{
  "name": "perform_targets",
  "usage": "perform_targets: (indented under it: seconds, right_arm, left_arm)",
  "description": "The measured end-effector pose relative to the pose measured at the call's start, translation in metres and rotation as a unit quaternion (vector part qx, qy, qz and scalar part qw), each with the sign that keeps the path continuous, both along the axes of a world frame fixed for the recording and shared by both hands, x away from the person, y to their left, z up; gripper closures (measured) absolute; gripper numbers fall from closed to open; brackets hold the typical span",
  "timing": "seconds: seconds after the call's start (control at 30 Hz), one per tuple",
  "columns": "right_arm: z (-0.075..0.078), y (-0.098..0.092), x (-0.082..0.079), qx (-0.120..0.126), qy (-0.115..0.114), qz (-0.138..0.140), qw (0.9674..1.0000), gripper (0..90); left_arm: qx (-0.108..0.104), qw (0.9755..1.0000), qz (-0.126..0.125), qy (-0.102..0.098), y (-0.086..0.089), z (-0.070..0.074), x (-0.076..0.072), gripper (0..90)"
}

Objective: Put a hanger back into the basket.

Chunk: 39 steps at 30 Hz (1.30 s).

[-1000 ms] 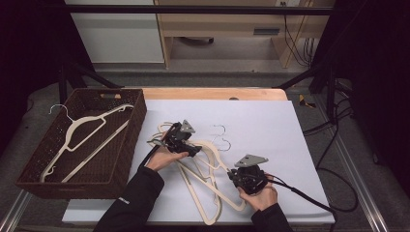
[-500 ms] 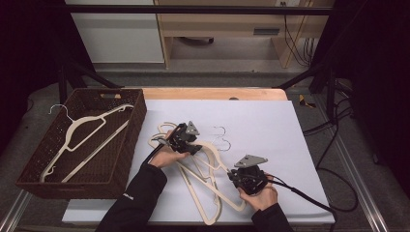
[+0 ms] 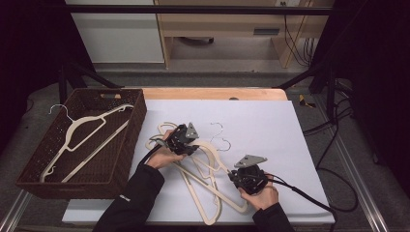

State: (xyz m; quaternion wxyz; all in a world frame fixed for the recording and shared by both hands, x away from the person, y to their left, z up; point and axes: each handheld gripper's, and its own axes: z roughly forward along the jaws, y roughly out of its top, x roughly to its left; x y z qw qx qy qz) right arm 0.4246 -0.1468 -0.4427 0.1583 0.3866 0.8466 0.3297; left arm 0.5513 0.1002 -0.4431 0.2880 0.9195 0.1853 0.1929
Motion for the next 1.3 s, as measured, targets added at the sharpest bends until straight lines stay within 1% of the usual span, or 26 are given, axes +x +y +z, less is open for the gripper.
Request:
perform_targets:
  seconds: [0.03,0.1,0.13,0.2,0.27,0.37,0.43,0.47,0.5,0.53,0.63,0.7,0.73,0.77,0.8,0.9,0.93,0.97,1.0,1.03,1.1,1.13,1.17,1.2,1.27,1.3]
  right_arm:
    - [-0.001,0.0,0.0,0.002,0.005,0.0,1.0,79.4]
    - [-0.001,-0.001,0.002,0.0,-0.002,0.0,1.0,78.8]
    - [-0.001,-0.003,0.002,0.003,-0.002,-0.002,1.0,78.4]
    - [0.0,-0.007,0.003,0.012,0.0,-0.004,0.9999,77.5]
    - [0.0,-0.01,0.004,0.024,0.005,-0.009,0.9997,75.6]
    - [0.001,-0.012,0.006,0.038,0.008,-0.009,0.9992,69.2]
    - [0.001,-0.012,0.007,0.05,0.009,-0.004,0.9987,65.2]
    - [0.001,-0.011,0.008,0.057,0.006,-0.002,0.9983,62.5]
    - [0.002,-0.011,0.009,0.067,0.006,-0.002,0.9977,58.7]
    - [0.002,-0.011,0.01,0.076,0.0,0.005,0.9971,55.5]
    - [0.006,-0.01,0.014,0.1,-0.016,0.005,0.9948,45.3]
    - [0.009,-0.009,0.018,0.113,-0.017,0.004,0.9935,40.5]
    - [0.011,-0.008,0.02,0.109,-0.019,0.008,0.9938,38.6]
    - [0.013,-0.004,0.022,0.109,-0.02,0.008,0.9938,38.2]
    - [0.014,-0.001,0.025,0.109,-0.024,0.018,0.9936,37.8]
    - [0.017,0.014,0.034,0.119,-0.018,0.033,0.9922,38.3]
    - [0.017,0.019,0.037,0.116,-0.01,0.036,0.9926,39.2]
    - [0.016,0.025,0.04,0.116,-0.001,0.04,0.9925,40.0]
    - [0.015,0.029,0.043,0.107,0.002,0.049,0.993,40.5]
    - [0.013,0.035,0.045,0.104,0.008,0.048,0.9934,42.7]
    - [0.008,0.042,0.048,0.094,0.015,0.056,0.9938,48.0]
    - [0.006,0.045,0.049,0.089,0.018,0.057,0.9942,52.5]
    - [0.005,0.047,0.05,0.086,0.027,0.057,0.9943,58.0]
    - [0.003,0.048,0.05,0.085,0.022,0.061,0.9942,62.9]
    - [0.003,0.048,0.051,0.09,0.032,0.079,0.9923,72.9]
    - [0.004,0.047,0.05,0.085,0.03,0.087,0.9921,73.2]
  left_arm:
    - [0.008,1.0,-0.003,-0.001,0.001,0.002,-0.002,66.5]
    - [0.014,0.9999,-0.01,-0.001,0.003,0.003,-0.007,68.6]
    - [0.016,0.9998,-0.014,0.002,0.005,0.004,-0.009,69.4]
    - [0.013,0.9997,-0.018,-0.002,0.008,0.006,-0.014,71.1]
    - [0.017,0.9996,-0.022,-0.009,0.011,0.007,-0.021,72.6]
    - [0.025,0.9993,-0.019,-0.019,0.013,0.008,-0.033,74.7]
    - [0.022,0.9993,-0.019,-0.022,0.015,0.008,-0.039,75.1]
    - [0.026,0.9992,-0.019,-0.023,0.016,0.009,-0.042,75.2]
    - [0.023,0.9993,-0.02,-0.024,0.016,0.009,-0.044,75.4]
    - [0.029,0.999,-0.018,-0.027,0.017,0.009,-0.048,75.5]
    - [0.037,0.9988,-0.012,-0.03,0.018,0.012,-0.056,75.7]
    - [0.032,0.9988,-0.005,-0.036,0.017,0.013,-0.061,75.7]
    - [0.031,0.9987,-0.001,-0.041,0.017,0.012,-0.064,75.7]
    - [0.037,0.9985,0.001,-0.039,0.016,0.014,-0.066,75.7]
    - [0.037,0.9986,0.002,-0.037,0.016,0.014,-0.068,75.7]
    - [0.03,0.9987,0.01,-0.04,0.015,0.014,-0.075,75.7]
    - [0.032,0.9987,0.012,-0.039,0.016,0.015,-0.077,75.7]
    - [0.028,0.9988,0.016,-0.037,0.016,0.015,-0.079,75.7]
    - [0.03,0.9988,0.016,-0.035,0.016,0.016,-0.08,75.7]
    - [0.024,0.999,0.018,-0.034,0.017,0.015,-0.081,75.8]
    - [0.021,0.999,0.02,-0.034,0.018,0.015,-0.083,75.7]
    - [0.017,0.9993,0.017,-0.027,0.018,0.015,-0.084,75.7]
    - [0.013,0.9995,0.018,-0.025,0.018,0.014,-0.085,75.7]
    - [0.016,0.9994,0.016,-0.027,0.018,0.014,-0.086,75.7]
    - [0.017,0.9996,0.014,-0.018,0.019,0.015,-0.087,75.7]
    - [0.013,0.9997,0.013,-0.016,0.019,0.015,-0.088,75.7]
